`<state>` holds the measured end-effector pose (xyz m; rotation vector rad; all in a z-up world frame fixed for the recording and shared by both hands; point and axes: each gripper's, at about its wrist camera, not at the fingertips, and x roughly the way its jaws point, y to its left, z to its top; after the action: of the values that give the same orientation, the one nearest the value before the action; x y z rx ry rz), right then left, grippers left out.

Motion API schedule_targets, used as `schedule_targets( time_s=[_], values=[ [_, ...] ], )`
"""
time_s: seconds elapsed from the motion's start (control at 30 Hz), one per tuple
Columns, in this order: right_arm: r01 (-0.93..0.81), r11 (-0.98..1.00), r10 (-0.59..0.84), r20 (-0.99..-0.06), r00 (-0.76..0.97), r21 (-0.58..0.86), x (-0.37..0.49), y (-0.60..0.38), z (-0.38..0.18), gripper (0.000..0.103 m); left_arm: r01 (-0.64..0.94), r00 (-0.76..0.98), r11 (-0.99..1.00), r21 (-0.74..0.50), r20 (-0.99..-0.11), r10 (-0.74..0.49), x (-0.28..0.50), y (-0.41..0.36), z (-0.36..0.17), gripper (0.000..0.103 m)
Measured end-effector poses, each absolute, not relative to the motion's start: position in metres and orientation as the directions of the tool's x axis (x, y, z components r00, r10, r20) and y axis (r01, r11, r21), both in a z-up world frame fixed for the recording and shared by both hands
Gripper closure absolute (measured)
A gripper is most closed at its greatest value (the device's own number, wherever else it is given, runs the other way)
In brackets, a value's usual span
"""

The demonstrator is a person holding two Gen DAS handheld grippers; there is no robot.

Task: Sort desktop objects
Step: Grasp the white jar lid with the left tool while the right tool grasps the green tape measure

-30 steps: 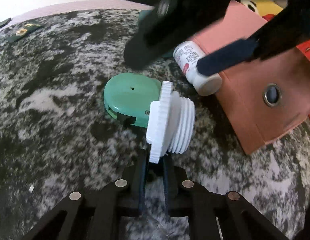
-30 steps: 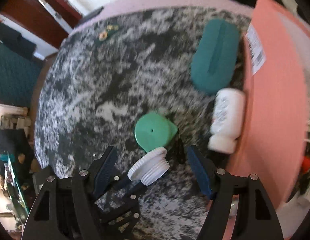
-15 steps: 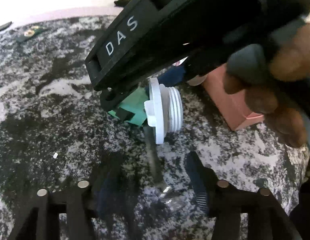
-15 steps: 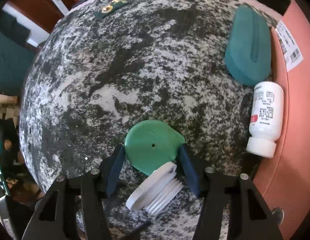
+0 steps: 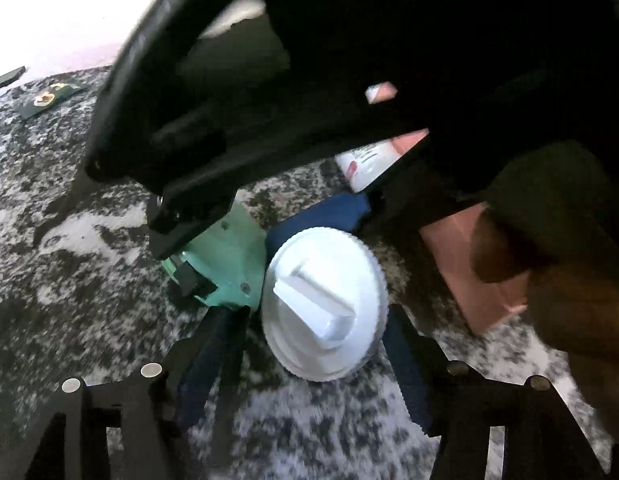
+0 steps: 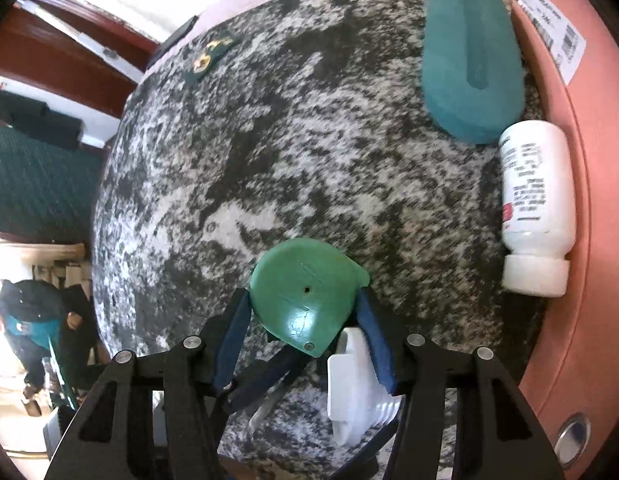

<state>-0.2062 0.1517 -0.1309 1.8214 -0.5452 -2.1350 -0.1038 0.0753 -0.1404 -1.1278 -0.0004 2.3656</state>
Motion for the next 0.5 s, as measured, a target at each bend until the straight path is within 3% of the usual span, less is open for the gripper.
schedule_targets(
  time_s=[0.5],
  values=[
    [-0.135, -0.837, -0.434, -0.793, -0.427, 0.531, -0.219, 0.199, -0.094, 0.046, -0.444, -0.53, -0.876, -0.189, -0.732, 0.427, -0.112, 0.093, -0.154, 0.029]
  ],
)
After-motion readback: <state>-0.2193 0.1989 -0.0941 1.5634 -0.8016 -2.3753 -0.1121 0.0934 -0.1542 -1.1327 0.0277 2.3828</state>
